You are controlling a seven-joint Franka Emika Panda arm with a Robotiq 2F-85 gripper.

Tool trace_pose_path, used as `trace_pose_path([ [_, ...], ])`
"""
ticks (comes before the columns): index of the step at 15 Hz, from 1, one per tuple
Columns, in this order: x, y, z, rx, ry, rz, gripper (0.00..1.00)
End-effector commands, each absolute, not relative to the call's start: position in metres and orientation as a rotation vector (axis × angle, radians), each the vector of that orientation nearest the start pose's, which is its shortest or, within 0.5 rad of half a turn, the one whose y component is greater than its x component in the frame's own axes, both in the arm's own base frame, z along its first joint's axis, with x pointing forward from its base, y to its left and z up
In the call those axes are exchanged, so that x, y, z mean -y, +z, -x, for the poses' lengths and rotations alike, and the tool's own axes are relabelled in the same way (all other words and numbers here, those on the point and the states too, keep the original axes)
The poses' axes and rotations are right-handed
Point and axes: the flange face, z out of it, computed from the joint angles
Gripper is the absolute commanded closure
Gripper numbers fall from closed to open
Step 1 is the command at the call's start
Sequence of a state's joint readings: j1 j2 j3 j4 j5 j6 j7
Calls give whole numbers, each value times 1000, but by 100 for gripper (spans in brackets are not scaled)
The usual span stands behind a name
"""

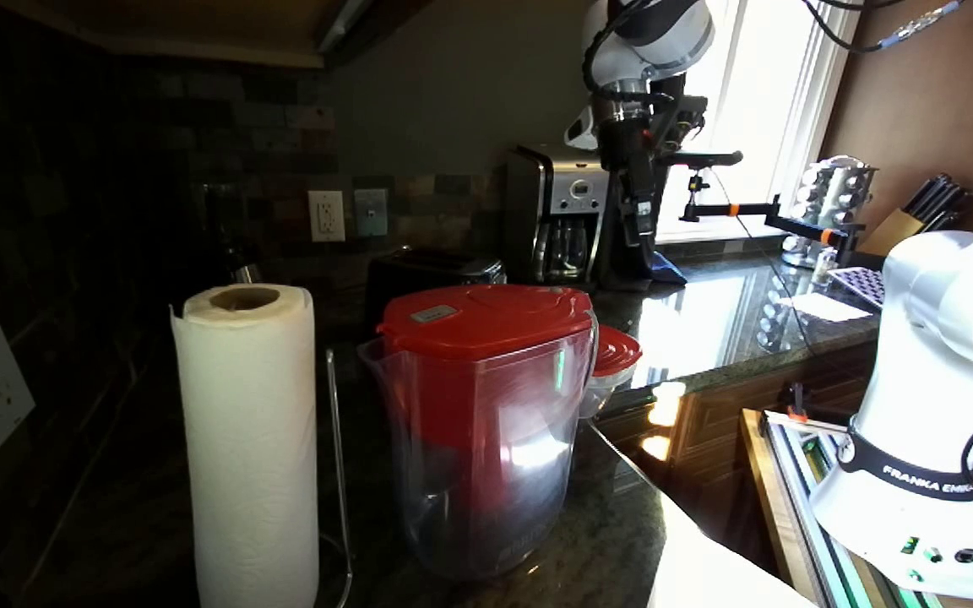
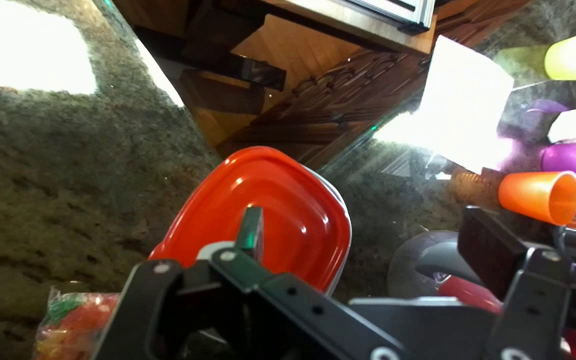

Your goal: Remove the red lid from the clear bowl.

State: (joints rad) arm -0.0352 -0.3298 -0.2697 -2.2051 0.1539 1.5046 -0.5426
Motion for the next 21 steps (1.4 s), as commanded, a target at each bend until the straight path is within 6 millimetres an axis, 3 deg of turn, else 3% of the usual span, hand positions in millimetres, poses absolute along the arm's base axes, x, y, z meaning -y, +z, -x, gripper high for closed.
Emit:
trace_pose_path([
  [1,135,451,-394,427,380,2596,0],
  [9,169,395,-406,486,416,2527,0],
  [11,165,399,-401,478,441,2541,0],
  [21,171,390,-413,502,431,2508,0],
])
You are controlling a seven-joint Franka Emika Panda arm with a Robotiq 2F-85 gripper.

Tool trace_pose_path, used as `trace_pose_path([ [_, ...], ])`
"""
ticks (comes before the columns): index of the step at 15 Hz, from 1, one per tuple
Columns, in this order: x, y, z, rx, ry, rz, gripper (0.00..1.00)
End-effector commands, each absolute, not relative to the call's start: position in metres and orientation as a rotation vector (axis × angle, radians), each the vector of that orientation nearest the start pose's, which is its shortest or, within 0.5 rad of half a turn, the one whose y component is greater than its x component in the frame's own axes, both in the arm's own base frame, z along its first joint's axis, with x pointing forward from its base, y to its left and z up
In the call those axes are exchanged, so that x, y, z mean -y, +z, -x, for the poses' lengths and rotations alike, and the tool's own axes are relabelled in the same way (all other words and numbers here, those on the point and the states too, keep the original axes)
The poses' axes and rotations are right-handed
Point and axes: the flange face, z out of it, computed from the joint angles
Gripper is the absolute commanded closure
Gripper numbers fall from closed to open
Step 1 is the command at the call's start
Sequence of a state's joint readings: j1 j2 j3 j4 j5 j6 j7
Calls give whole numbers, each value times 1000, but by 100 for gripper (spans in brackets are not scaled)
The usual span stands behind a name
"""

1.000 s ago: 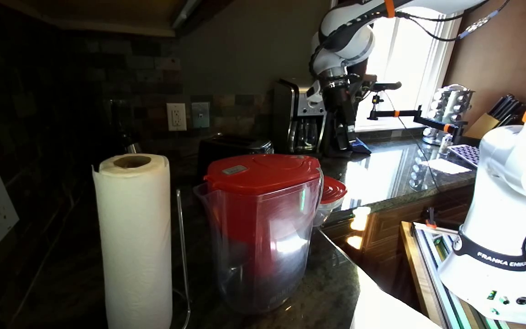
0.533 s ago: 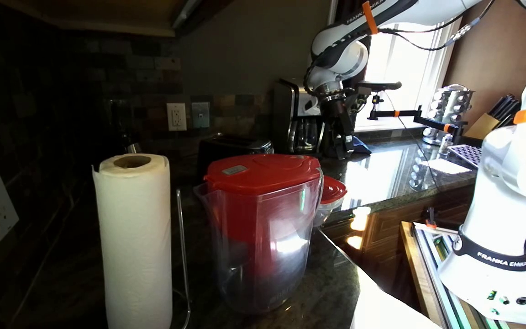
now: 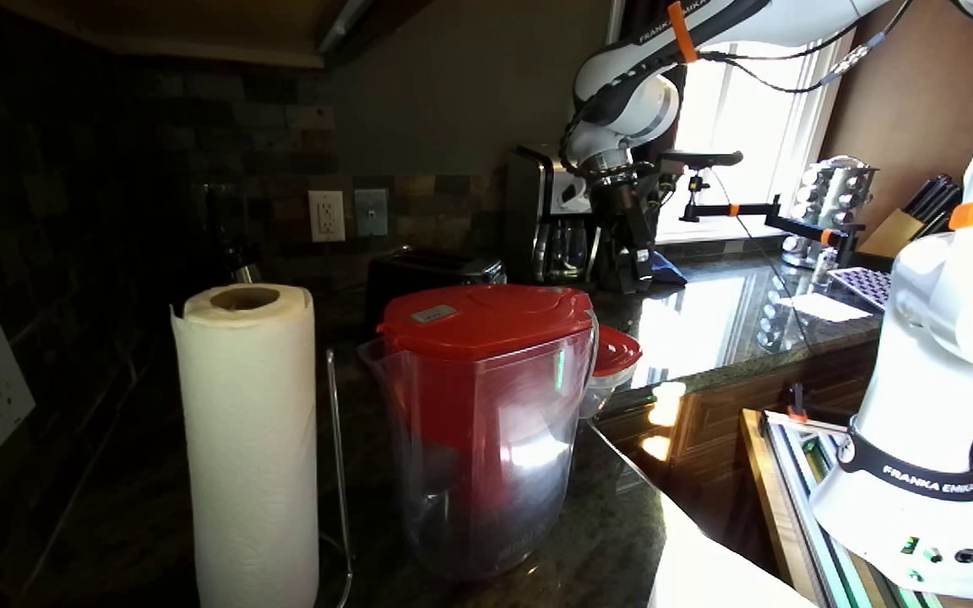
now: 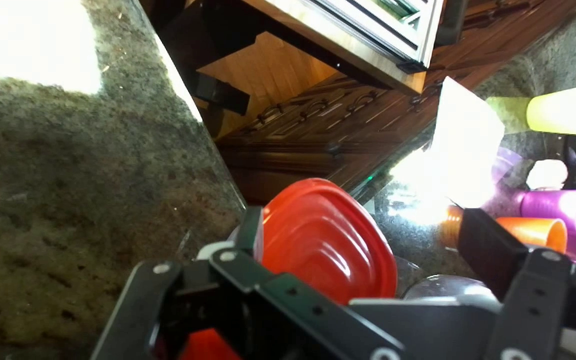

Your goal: Remove the red lid from the clear bowl.

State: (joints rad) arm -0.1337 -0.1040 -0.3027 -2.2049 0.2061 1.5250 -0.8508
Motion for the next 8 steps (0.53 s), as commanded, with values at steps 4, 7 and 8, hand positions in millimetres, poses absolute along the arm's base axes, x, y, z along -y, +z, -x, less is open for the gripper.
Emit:
trace_pose_path([
  [4,186,374,-423,537,398,2477,0],
  [7,194,363,-428,558,375,2446,0],
  [8,196,359,-431,562,362,2443,0],
])
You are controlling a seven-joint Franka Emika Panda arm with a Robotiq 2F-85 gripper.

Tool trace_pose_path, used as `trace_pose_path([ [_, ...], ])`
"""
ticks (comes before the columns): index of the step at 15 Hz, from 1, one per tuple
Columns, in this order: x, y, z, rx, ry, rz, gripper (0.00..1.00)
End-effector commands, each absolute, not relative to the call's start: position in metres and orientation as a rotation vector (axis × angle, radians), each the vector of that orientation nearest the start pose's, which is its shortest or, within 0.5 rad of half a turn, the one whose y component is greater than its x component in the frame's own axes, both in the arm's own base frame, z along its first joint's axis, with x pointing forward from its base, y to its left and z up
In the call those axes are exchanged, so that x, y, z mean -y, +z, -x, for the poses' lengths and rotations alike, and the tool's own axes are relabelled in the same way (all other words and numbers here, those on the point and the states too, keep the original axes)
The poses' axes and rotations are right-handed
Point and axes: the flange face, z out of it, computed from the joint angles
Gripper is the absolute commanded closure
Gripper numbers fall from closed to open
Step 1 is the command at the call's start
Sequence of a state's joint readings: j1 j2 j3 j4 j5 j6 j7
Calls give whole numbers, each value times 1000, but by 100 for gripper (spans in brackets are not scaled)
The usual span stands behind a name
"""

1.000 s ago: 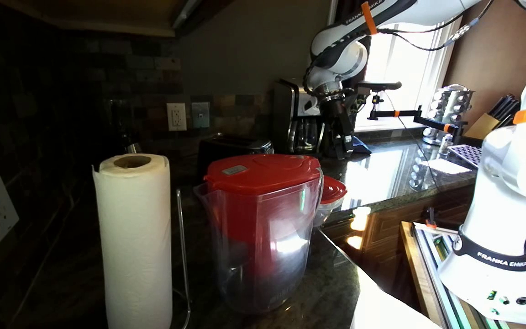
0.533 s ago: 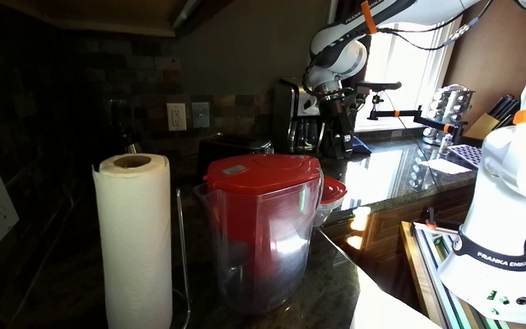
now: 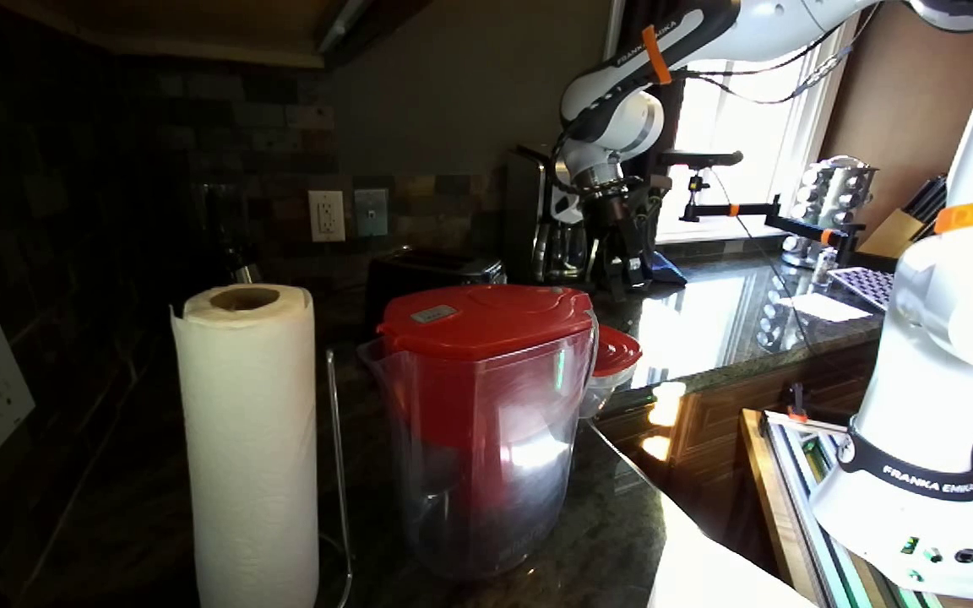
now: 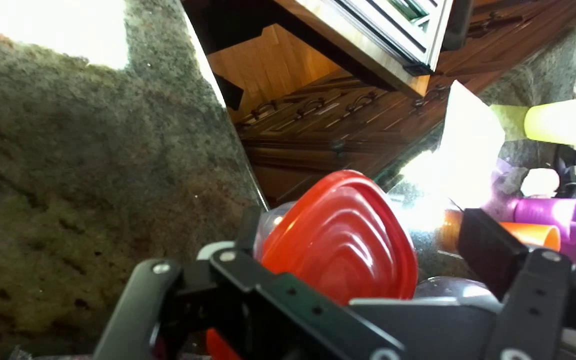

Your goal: Remove the red lid from the clear bowl.

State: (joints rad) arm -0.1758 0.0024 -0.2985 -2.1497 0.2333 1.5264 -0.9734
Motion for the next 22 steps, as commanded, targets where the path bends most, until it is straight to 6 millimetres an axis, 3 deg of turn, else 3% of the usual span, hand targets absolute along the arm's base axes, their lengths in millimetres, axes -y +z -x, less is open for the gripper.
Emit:
trace_pose_path([
  [1,198,356,-433,565,348,2439,0],
  [6,203,336,-449,576,264,2473,0],
  [14,194,309,-467,551,234,2464,0],
  [22,192,302,-477,515,214,2425,2],
])
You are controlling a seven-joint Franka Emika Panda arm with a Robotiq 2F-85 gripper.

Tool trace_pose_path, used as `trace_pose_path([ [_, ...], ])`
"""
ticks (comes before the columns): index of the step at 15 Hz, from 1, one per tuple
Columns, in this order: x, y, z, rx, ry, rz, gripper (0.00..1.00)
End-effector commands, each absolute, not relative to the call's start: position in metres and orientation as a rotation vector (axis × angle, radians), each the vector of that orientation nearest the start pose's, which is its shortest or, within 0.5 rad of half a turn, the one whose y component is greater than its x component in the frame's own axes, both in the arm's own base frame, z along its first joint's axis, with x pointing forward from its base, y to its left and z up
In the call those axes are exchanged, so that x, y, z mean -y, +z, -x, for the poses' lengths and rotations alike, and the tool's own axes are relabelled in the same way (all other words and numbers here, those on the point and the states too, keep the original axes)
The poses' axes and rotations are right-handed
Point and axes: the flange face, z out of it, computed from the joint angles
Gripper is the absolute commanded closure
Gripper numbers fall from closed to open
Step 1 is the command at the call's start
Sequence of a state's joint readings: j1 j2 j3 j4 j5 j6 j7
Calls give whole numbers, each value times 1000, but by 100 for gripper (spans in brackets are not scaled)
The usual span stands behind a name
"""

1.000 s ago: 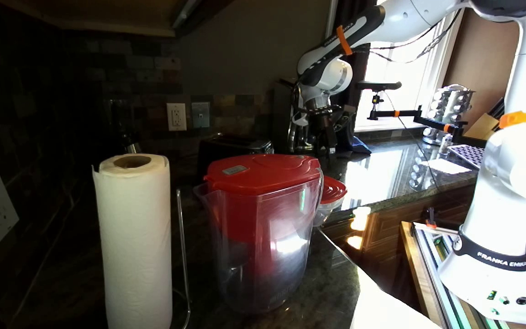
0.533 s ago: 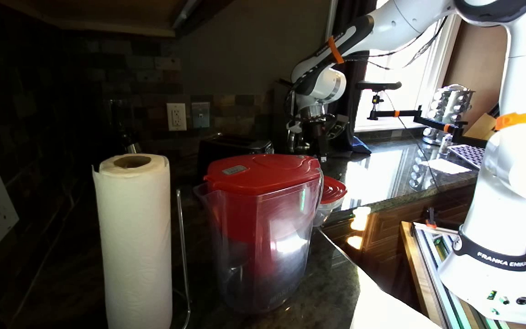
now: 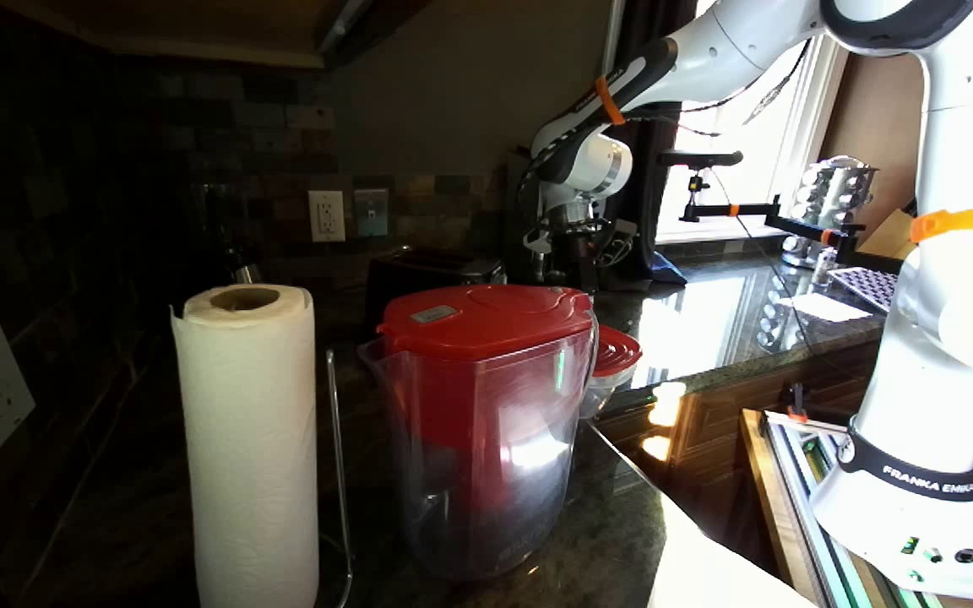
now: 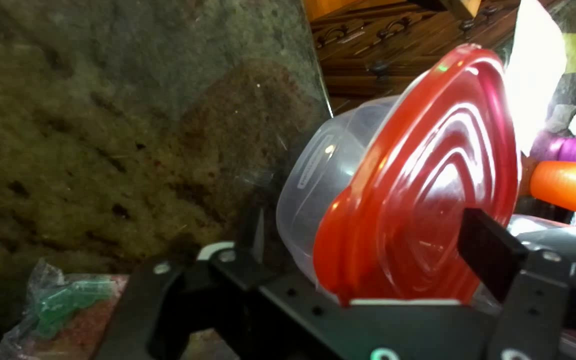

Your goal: Remove the red lid from the clear bowl.

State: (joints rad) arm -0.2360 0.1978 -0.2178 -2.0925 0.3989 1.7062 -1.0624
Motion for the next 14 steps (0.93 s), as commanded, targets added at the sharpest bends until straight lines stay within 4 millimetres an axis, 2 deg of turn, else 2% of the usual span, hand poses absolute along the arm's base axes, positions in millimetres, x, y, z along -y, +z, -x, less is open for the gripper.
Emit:
trace_pose_path([
  [1,192,301,-477,511,210,2422,9],
  [2,192,302,-478,509,207,2421,12],
  [3,193,302,-479,507,204,2421,28],
  [10,196,306,-484,493,183,2428,84],
  [13,199,311,-487,474,158,2434,100],
  [14,200,312,-488,465,147,2434,97],
])
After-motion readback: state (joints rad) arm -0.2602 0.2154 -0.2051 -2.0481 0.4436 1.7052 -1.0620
